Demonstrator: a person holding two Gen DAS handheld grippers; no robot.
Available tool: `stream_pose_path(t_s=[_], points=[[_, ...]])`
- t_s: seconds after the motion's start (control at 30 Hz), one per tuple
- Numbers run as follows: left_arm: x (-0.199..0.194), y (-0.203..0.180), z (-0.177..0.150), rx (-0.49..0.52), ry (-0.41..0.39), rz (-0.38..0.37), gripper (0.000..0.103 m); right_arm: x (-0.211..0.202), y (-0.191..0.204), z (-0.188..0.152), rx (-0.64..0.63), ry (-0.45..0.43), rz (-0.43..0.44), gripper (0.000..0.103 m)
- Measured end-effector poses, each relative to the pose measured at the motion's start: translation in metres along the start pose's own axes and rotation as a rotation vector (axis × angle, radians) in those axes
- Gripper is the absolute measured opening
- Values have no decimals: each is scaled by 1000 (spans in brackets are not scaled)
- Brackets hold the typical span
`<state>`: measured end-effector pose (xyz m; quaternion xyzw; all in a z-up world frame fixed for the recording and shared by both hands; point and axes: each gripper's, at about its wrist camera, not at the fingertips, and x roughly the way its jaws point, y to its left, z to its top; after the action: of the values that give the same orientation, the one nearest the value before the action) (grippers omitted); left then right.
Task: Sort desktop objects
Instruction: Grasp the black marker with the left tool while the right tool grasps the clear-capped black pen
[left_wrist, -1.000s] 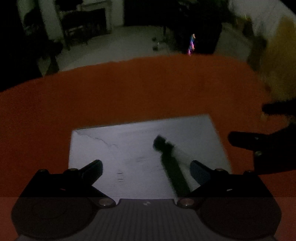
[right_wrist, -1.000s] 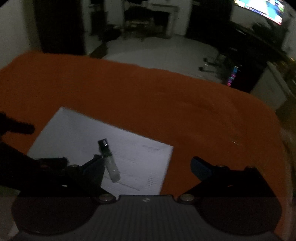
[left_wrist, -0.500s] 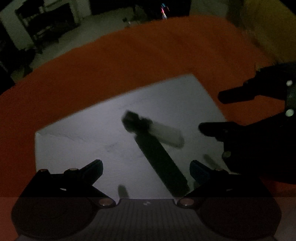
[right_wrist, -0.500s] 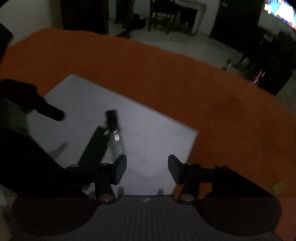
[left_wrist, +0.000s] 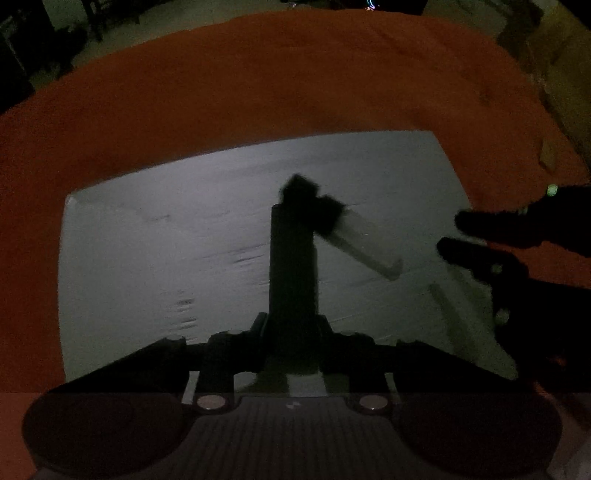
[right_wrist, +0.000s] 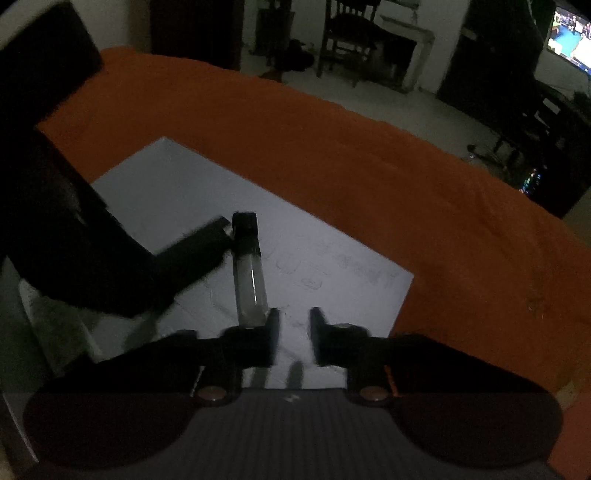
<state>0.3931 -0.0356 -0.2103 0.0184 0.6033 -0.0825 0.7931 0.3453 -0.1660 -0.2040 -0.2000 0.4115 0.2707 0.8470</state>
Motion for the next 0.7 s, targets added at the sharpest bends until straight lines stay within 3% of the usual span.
stream_pose_path(t_s=[0.2,0.27,0.3,0.33,0.4,0.47,0.5,0.63,0.67,0.7], points=[[-17,37,-17,69,3,-2,21,14,14,13,-70,33,0,10],[-23,49,-21,59,-3,-24,21,25,30,18,-159,38,10,34],[-26,54,-23,54,-5,-37,21,31,38,21,-203,40,15,53],[-29,58,-26,50,-9,-47,21,36,46,24,-248,43,20,55],[-32,61,-28,58,-23,-43,26,47,62,29,-336,47,30,56],[-34,62,-31,60,-47,-33,71,48,71,26,-376,-6,12,56],[-34,62,-32,61,-61,-26,78,49,73,28,-368,-24,9,57],[-30,58,-31,81,-63,-3,80,54,68,28,-301,-19,39,55],[-27,58,-29,78,-58,6,77,54,64,28,-278,-12,57,51],[-25,56,-28,71,-54,15,74,54,61,29,-255,-5,76,39]])
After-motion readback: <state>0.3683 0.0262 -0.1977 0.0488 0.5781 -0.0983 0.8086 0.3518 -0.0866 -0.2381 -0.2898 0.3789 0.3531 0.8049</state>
